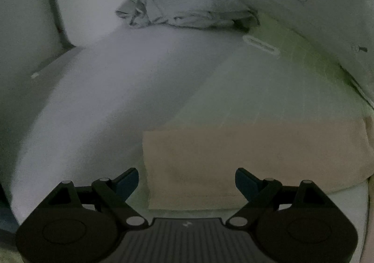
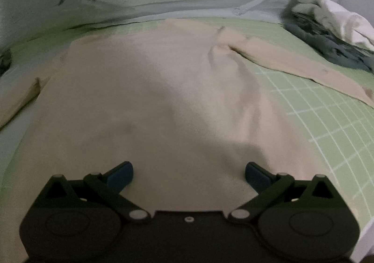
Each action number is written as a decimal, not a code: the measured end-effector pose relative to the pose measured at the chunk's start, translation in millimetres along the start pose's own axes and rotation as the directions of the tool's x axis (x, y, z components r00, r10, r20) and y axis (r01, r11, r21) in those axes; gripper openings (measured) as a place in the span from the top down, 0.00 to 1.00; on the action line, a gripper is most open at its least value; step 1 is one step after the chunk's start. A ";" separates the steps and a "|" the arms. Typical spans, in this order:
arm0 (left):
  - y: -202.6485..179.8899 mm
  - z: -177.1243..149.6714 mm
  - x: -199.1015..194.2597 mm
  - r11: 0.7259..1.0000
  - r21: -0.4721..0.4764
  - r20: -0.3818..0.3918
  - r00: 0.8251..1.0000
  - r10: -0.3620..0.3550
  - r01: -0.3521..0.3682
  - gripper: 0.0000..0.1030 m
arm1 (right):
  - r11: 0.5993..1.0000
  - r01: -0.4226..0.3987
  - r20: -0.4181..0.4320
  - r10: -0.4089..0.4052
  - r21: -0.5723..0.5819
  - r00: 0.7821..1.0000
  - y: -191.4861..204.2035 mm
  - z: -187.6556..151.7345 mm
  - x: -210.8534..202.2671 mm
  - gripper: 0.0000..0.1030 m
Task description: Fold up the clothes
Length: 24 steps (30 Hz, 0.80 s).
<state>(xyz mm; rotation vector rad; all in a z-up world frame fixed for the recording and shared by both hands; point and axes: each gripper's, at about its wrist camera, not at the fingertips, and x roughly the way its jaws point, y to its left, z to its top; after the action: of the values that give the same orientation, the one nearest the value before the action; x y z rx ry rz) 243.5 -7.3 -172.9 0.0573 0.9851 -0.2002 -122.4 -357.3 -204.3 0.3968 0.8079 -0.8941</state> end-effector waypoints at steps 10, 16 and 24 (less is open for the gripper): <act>3.3 -6.5 0.7 0.999 0.042 -0.016 1.000 0.005 -0.005 0.74 | 0.997 0.051 -0.009 -0.051 0.066 0.999 11.3 -23.5 -18.3 0.00; 0.9 -8.8 -17.5 0.999 0.005 0.009 0.999 0.045 -0.045 0.94 | 0.998 0.034 -0.019 -0.033 0.054 0.999 8.6 -22.1 -18.7 0.00; -54.8 -6.6 -74.3 0.993 -0.030 0.075 0.991 -0.108 0.111 0.95 | 0.996 -0.080 -0.041 0.081 0.033 0.996 -17.4 -18.6 -22.3 0.00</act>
<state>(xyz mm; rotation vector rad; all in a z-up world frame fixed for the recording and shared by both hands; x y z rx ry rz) 187.6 -49.4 -112.4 -0.0353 0.9194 -0.2842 -153.1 -344.0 -199.0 0.4738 0.8122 -0.8264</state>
